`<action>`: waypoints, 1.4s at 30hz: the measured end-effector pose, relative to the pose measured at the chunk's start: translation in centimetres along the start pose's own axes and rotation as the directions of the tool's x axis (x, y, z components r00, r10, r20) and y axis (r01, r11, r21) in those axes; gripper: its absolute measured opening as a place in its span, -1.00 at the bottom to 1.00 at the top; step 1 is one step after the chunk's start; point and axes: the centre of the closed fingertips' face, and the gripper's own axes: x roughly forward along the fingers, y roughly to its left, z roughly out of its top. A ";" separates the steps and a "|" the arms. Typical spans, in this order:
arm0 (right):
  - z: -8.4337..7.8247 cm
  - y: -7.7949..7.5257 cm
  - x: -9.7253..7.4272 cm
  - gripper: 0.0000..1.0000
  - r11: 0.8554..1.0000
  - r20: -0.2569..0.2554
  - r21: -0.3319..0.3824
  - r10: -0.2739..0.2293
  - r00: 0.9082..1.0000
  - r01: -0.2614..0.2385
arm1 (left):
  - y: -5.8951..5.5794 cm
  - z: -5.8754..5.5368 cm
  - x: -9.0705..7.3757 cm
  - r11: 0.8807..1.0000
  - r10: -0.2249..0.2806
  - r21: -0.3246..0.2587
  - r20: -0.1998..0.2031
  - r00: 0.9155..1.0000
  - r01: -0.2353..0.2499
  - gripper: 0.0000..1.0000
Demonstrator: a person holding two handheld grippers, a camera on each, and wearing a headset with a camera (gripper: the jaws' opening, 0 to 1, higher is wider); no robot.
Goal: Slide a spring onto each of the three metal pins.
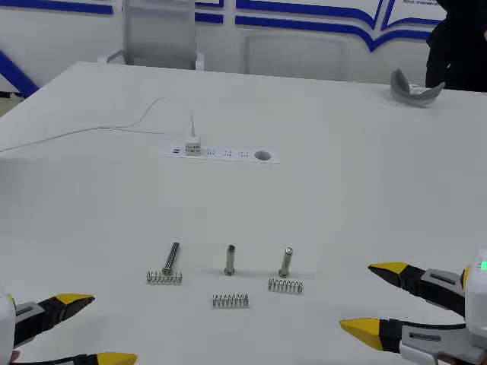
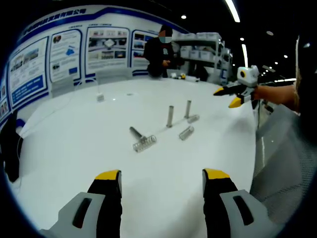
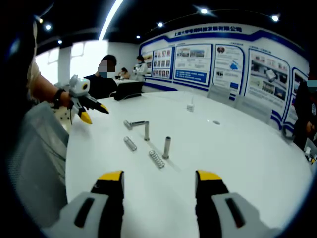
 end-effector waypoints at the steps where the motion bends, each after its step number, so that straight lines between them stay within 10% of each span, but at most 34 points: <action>1: 0.0 0.0 0.0 0.19 1.000 0.001 0.001 0.000 1.000 0.000 | 0.1 0.2 0.1 1.000 0.000 -0.002 0.004 1.000 0.000 0.34; 21: -0.3 0.2 -0.3 0.19 1.000 0.008 0.016 -0.019 1.000 0.019 | 2.5 5.9 5.1 1.000 0.015 -0.023 0.048 0.999 -0.014 0.13; 42: -0.6 0.5 0.0 0.18 0.999 0.010 0.032 -0.015 1.000 0.015 | 5.6 5.8 10.8 0.990 0.140 0.009 -0.111 0.984 -0.139 -0.25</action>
